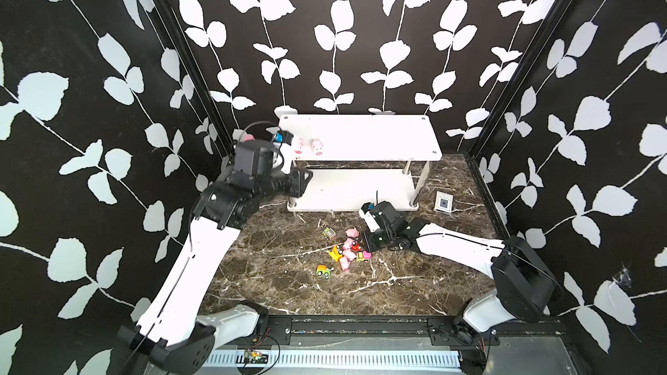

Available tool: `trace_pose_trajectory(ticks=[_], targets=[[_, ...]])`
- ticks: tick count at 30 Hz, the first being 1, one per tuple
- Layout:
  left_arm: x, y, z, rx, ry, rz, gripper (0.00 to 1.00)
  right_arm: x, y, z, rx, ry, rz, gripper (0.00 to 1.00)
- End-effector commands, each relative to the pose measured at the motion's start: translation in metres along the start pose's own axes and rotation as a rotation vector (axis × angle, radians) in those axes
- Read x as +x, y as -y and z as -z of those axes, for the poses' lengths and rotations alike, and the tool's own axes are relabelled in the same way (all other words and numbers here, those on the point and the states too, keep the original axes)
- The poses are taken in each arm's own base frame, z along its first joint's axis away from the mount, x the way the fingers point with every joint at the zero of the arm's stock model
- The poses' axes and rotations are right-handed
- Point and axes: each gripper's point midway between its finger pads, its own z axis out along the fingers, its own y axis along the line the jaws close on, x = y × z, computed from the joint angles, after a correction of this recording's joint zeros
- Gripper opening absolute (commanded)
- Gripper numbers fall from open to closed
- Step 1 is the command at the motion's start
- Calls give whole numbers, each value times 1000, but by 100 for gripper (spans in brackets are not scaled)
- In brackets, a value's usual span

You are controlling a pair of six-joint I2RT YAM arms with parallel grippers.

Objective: Organize plastic toys on shelves
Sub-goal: Adjust the plastic toy at the center of the board.

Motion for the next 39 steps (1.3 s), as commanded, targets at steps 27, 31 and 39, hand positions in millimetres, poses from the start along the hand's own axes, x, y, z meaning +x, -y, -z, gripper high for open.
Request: trace_pose_trajectory(ticks=[27,31,39], targets=[[264,3,-139,114,-447,305,22,37,-58,-53,-112,-110,29,32],[277,-5,-145,73,-473,319,20,37,-64,-54,-135,-108,28,32],[291,-7,-153,78,-499,334,21,33,-81,-52,-211,-103,31,36]])
